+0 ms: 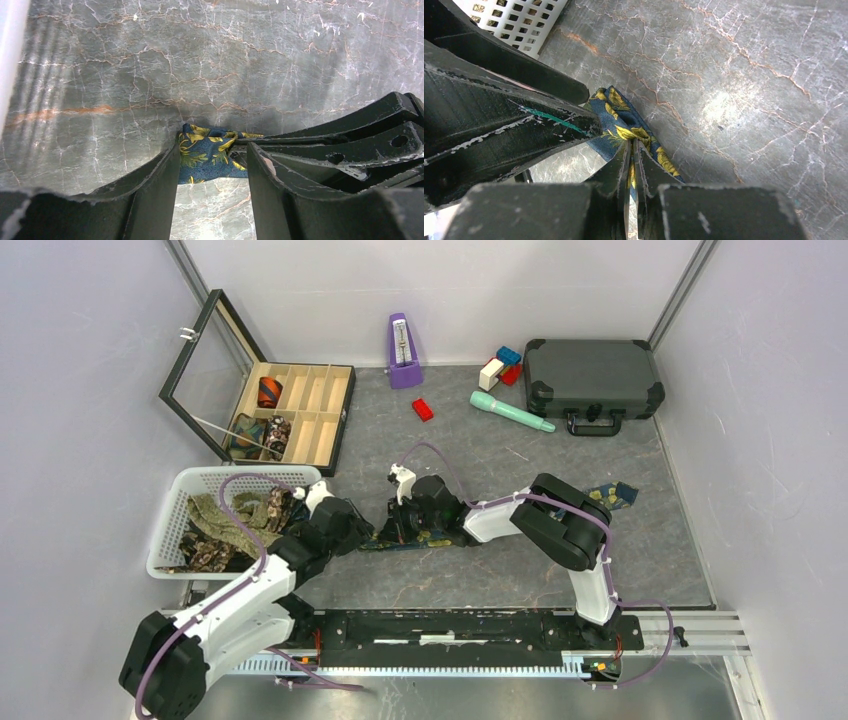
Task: Roll the ties
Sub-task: Roll the tie at the center of the board.
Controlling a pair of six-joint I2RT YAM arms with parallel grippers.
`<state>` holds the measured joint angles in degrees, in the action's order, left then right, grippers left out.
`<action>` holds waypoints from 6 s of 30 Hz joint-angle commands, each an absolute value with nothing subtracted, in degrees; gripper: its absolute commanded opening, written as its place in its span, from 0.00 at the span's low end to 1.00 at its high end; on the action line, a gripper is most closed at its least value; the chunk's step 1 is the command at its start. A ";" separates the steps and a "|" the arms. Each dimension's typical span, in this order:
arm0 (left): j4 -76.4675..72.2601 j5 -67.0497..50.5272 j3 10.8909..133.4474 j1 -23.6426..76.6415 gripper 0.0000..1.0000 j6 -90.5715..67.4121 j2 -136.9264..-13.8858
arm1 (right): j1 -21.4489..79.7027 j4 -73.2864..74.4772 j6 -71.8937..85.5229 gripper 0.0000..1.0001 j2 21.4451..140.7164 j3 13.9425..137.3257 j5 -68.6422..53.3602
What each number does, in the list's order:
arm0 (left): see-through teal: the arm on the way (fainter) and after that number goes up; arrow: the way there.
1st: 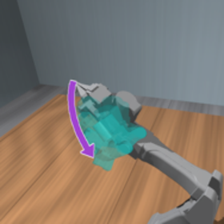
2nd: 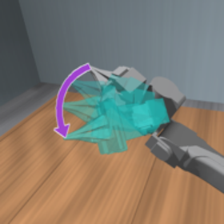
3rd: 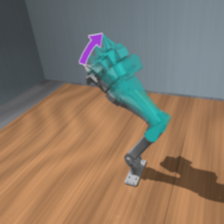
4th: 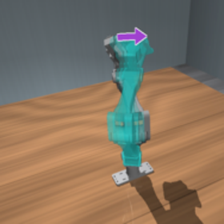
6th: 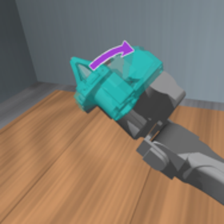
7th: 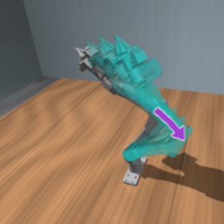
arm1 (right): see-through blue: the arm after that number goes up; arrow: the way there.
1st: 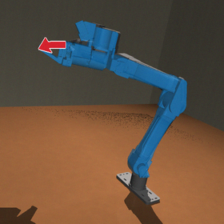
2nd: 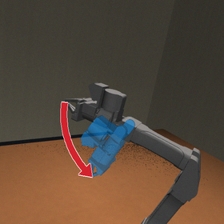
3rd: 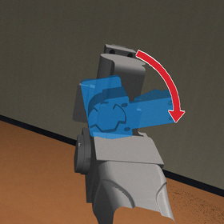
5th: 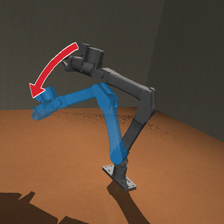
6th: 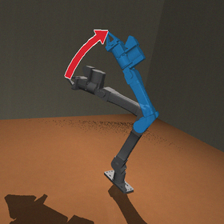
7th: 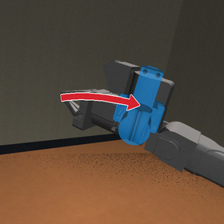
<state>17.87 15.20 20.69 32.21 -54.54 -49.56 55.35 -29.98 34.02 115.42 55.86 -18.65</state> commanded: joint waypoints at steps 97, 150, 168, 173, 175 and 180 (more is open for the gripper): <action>12.26 17.70 22.69 40.43 0.02 -47.31 -53.60 | 54.03 -32.50 35.18 0.18 113.83 54.80 -19.23; 47.80 52.32 53.39 62.66 0.02 -62.19 -92.15 | 40.08 -17.02 24.78 0.23 69.63 26.31 -11.25; 53.04 52.29 56.89 65.58 0.02 -61.53 -94.52 | 42.24 -47.25 41.63 0.21 88.04 27.24 -28.33; 52.88 51.79 56.52 65.59 0.02 -60.92 -93.06 | 44.96 -55.55 49.15 0.17 97.15 31.76 -29.61; 52.90 51.77 56.27 65.58 0.02 -60.82 -92.58 | 46.10 -57.06 50.51 0.16 100.06 33.82 -29.81; 51.63 51.00 55.21 65.57 0.02 -60.45 -91.44 | 48.74 -57.72 52.77 0.15 106.34 39.23 -29.85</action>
<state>53.84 50.43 56.07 65.12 -62.52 -94.13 47.03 -51.57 48.80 102.89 34.63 -28.56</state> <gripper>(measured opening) 0.170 0.158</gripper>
